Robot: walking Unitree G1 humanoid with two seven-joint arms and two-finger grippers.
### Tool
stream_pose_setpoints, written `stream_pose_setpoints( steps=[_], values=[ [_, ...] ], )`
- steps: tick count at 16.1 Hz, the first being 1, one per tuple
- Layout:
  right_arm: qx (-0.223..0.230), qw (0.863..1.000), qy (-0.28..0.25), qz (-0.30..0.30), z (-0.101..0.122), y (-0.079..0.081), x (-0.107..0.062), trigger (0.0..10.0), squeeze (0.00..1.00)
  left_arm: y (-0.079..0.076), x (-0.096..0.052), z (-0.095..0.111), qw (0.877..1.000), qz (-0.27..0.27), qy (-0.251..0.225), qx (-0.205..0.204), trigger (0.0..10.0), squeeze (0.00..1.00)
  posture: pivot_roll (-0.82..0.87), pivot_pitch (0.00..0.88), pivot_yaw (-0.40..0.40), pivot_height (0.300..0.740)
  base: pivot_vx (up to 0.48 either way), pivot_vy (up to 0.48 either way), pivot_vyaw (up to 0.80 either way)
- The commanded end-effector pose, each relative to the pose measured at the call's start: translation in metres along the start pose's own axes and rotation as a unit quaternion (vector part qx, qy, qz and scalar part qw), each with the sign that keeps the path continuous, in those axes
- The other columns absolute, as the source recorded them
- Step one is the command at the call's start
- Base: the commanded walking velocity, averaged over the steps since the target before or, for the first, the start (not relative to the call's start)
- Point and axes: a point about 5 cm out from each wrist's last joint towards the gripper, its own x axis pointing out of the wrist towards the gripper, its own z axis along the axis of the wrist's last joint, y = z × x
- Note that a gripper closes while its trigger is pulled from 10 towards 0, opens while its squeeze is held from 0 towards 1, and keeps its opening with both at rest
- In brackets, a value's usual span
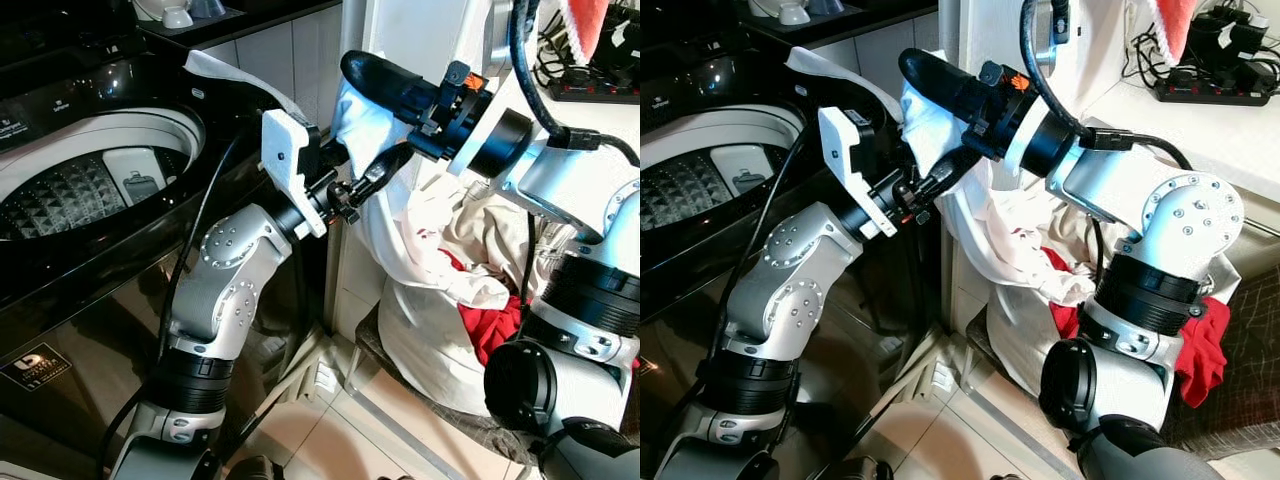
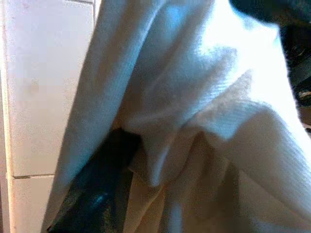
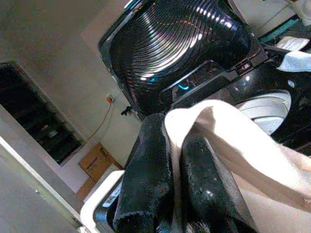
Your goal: Clothes washing
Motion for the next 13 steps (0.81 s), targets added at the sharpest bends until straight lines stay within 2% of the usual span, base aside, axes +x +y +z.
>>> stream_pose_setpoints(
  steps=[1, 8, 9, 10, 12, 13],
  values=[
    [-0.008, 1.0, -0.003, 0.007, 0.002, 0.004, -0.001, 0.0, 0.0, 0.0, 0.002, 0.004, 1.0, -0.004, -0.009, -0.002, 0.0, 0.0, 0.04, 0.0, -0.013, 0.74, 0.0, 0.0, 0.0],
    [-0.029, 1.0, -0.007, 0.008, 0.007, 0.008, -0.002, 0.0, 0.0, 0.0, 0.002, 0.004, 1.0, -0.01, -0.01, -0.003, 0.0, 0.0, 0.03, 0.0, -0.007, 0.74, 0.0, 0.0, 0.0],
    [-0.037, 0.999, -0.012, 0.012, 0.009, 0.009, -0.002, 6.5, 0.4, 0.002, 0.002, 0.005, 1.0, -0.007, -0.011, -0.002, 0.0, 0.0, 0.03, 0.0, -0.006, 0.74, 0.0, 0.0, 0.0],
    [-0.035, 0.999, -0.02, 0.025, 0.011, 0.011, -0.004, 10.0, 1.0, 0.003, 0.002, 0.006, 1.0, 0.0, -0.013, 0.0, 0.0, 0.0, 0.04, 0.0, -0.01, 0.74, 0.0, 0.0, 0.0],
    [-0.032, 0.998, -0.039, 0.026, 0.017, 0.01, -0.008, 10.0, 1.0, 0.009, 0.001, 0.006, 1.0, 0.017, -0.01, 0.009, 0.0, 0.0, 0.03, 0.0, -0.014, 0.74, 0.0, 0.0, 0.0],
    [-0.047, 0.997, -0.048, 0.024, 0.024, 0.012, -0.012, 10.0, 1.0, 0.013, -0.001, 0.006, 1.0, 0.027, -0.01, 0.011, 0.0, 0.0, 0.03, 0.0, -0.003, 0.74, 0.0, 0.0, 0.0]
  ],
)
